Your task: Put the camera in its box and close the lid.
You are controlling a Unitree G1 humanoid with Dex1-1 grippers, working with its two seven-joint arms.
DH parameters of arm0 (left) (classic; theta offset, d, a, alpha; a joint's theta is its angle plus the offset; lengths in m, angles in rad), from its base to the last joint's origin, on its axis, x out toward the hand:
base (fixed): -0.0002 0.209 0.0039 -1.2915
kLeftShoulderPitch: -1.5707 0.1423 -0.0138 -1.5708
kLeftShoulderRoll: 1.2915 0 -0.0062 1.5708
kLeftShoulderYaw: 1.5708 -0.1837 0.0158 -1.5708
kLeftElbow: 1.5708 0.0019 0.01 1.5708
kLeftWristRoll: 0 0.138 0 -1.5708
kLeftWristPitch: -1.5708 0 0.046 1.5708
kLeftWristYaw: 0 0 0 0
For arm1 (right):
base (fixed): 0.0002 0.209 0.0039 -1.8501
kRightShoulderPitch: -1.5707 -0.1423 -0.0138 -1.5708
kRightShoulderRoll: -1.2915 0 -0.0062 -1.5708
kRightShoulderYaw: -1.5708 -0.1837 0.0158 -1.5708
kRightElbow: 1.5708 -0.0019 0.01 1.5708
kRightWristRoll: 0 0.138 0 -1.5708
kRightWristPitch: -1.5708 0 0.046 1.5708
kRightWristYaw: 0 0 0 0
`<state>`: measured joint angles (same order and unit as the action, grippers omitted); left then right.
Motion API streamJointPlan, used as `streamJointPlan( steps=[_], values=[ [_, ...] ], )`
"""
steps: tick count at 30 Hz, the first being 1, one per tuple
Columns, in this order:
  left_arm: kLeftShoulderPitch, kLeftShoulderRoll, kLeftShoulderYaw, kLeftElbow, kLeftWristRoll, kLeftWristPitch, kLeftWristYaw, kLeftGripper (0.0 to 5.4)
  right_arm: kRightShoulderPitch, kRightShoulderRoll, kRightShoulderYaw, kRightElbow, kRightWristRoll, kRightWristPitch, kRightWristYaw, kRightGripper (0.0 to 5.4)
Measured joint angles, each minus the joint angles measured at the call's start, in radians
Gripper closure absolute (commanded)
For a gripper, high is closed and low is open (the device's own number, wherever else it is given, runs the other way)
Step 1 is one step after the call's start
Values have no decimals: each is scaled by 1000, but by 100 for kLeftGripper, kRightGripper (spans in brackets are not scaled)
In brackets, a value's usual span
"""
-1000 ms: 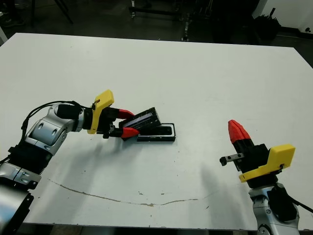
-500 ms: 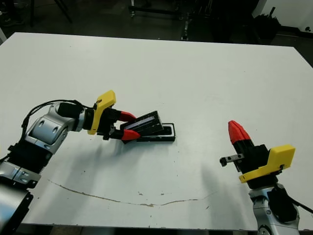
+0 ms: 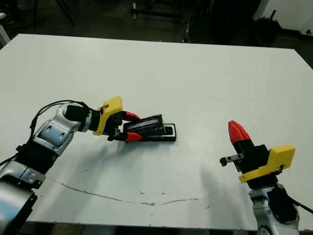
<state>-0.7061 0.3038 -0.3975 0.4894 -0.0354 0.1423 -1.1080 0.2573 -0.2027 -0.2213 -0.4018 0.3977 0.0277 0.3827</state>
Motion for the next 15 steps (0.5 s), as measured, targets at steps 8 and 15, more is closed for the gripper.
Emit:
streamJointPlan(
  steps=[8, 15],
  values=[
    [-12, -34, -2, 20, 6, 26, -4, 228, 1, 0, 2, -3, -3, 0, 0, 540],
    [-20, -53, -2, 27, 10, 47, -4, 228, 2, 0, 2, -3, -7, 0, 0, 540]
  ],
)
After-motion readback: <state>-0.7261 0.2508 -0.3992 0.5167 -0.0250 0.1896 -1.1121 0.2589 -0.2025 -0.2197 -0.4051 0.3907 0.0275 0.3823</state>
